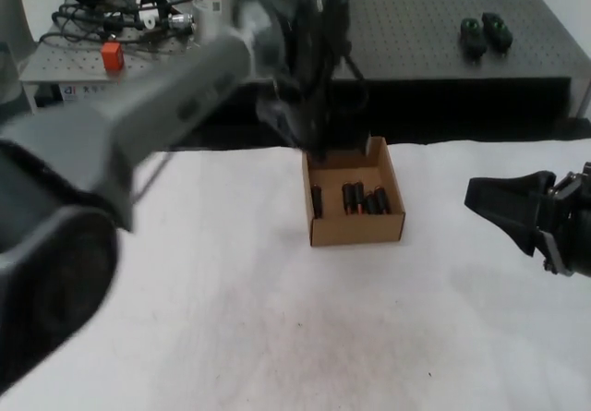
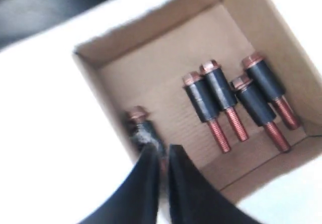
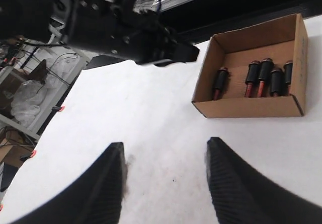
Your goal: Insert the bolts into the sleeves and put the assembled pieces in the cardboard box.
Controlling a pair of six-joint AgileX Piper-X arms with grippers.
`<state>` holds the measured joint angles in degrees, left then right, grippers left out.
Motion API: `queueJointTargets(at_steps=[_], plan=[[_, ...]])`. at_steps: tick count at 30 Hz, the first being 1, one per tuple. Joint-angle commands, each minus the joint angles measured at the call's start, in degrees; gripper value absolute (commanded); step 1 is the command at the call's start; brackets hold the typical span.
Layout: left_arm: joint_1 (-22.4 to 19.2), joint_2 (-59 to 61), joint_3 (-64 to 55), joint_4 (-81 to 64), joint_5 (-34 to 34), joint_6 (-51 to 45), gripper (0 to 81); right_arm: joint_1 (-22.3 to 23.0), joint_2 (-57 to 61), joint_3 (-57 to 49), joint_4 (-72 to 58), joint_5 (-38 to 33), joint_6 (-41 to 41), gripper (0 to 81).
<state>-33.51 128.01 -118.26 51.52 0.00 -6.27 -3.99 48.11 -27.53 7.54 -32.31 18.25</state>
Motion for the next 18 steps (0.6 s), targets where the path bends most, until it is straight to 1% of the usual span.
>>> queueJointTargets(at_steps=[1, 3, 5, 7, 10, 12, 15, 18], plan=[[0.39, -9.66, 6.17, 1.85, -4.06, 4.95, 0.6, -0.33, -0.88, -0.1, -0.21, -5.49, -0.64, 28.1], [0.67, -14.81, 12.69, -0.44, -4.06, 5.01, 0.6, -0.33, -2.16, -0.1, 0.25, -7.18, -3.2, 19.7], [0.7, -20.83, 20.82, -4.37, -4.06, 4.84, 0.6, -0.33, -4.33, -0.1, 1.1, -7.19, -6.55, 11.9], [0.7, -28.35, 30.84, -9.67, -4.06, 4.59, 0.6, -0.33, -6.58, -0.1, 3.28, -7.19, -9.88, 8.0], [0.7, -40.59, 46.32, -17.06, -4.19, 1.48, 0.6, -0.33, -10.24, -0.1, 9.67, -6.16, -14.57, 7.8], [0.7, -48.46, 55.34, -19.24, -4.19, -0.73, 0.6, -0.2, -12.31, 0.18, 14.65, -3.83, -16.57, 7.8], [0.14, -61.35, 68.56, -22.25, -4.35, -3.01, 0.6, -0.2, -15.77, 1.62, 18.82, -0.99, -17.03, 7.8], [0.15, -75.36, 78.92, -24.31, -4.37, -6.31, 0.6, -0.2, -19.59, 3.91, 20.56, -0.58, -16.88, 7.8]])
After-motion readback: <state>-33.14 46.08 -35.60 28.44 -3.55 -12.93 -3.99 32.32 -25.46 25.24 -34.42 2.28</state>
